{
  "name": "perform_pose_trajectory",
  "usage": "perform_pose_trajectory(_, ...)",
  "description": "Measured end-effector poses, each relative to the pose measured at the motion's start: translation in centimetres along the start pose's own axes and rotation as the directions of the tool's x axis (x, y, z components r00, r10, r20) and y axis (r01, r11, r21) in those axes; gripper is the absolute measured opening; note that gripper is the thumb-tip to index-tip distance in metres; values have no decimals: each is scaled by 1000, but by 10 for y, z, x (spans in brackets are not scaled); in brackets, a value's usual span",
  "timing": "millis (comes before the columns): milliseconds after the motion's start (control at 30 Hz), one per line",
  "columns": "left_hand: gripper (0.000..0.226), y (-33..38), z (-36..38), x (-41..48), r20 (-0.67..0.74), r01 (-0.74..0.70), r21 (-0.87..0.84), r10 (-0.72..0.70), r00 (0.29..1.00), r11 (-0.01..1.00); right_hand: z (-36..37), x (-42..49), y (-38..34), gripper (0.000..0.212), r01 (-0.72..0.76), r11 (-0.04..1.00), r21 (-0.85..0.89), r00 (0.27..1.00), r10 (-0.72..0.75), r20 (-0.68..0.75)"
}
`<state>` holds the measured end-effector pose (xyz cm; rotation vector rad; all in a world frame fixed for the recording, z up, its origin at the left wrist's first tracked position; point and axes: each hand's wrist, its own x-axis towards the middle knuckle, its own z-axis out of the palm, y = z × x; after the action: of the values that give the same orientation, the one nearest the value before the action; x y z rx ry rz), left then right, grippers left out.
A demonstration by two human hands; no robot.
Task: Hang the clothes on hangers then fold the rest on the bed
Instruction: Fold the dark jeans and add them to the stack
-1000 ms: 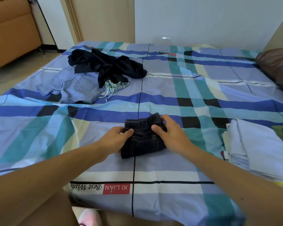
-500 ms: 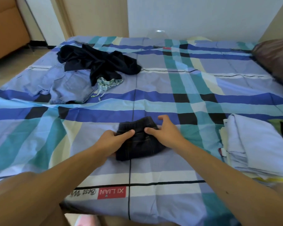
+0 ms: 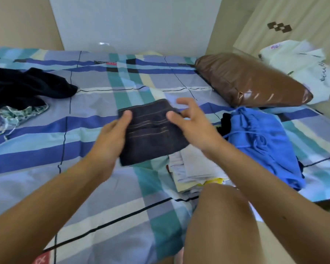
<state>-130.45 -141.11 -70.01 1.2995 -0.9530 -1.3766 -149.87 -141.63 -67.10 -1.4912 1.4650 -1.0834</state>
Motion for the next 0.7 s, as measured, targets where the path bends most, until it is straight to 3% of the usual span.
perform_pose_trajectory(133, 34, -9, 77, 31, 69, -158, 275, 145, 987, 948, -66, 2, 36, 49, -45, 975, -219, 982, 3, -187)
perform_pose_trajectory(233, 36, -40, 108, 43, 156, -187, 524, 123, 980, 831, -86, -2, 84, 55, -114, 915, -386, 972, 22, -235)
perform_pose_trajectory(267, 36, -52, 112, 43, 195, -224, 629, 127, 972, 745, -86, -7, 99, 56, -133, 890, -437, 972, 32, -232)
perform_pose_trajectory(333, 42, -67, 116, 32, 262, -365, 842, 290, 921, 397, -79, -19, 122, 55, -105, 813, -573, 980, -12, -197)
perform_pose_trajectory(367, 48, -69, 117, 25, 336, -464, 860, 451, 827, 212, -76, -24, 128, 55, -58, 759, -649, 979, -82, -185)
perform_pose_trajectory(433, 47, -63, 121, 9, 548, -692, 720, 653, 523, -51, -75, -27, 127, 57, 69, 613, -787, 946, -292, -143)
perform_pose_trajectory(467, 42, -61, 122, 6, 638, -757, 638, 649, 415, -143, -78, -25, 124, 57, 142, 540, -830, 922, -377, -87)
perform_pose_trajectory(500, 43, -63, 121, 7, 701, -778, 599, 596, 392, -192, -81, -23, 124, 55, 214, 497, -841, 913, -408, -9)
perform_pose_trajectory(567, 67, -71, 116, 15, 742, -742, 642, 399, 539, -192, -85, -20, 127, 57, 301, 503, -810, 940, -302, 162)
perform_pose_trajectory(633, 90, -85, 108, 28, 703, -699, 708, 208, 680, -106, -84, -21, 137, 83, 294, 529, -796, 954, -115, 275)
perform_pose_trajectory(700, 99, -99, 104, 35, 687, -690, 723, 131, 714, -33, -82, -22, 147, 92, 256, 512, -820, 959, -25, 284)
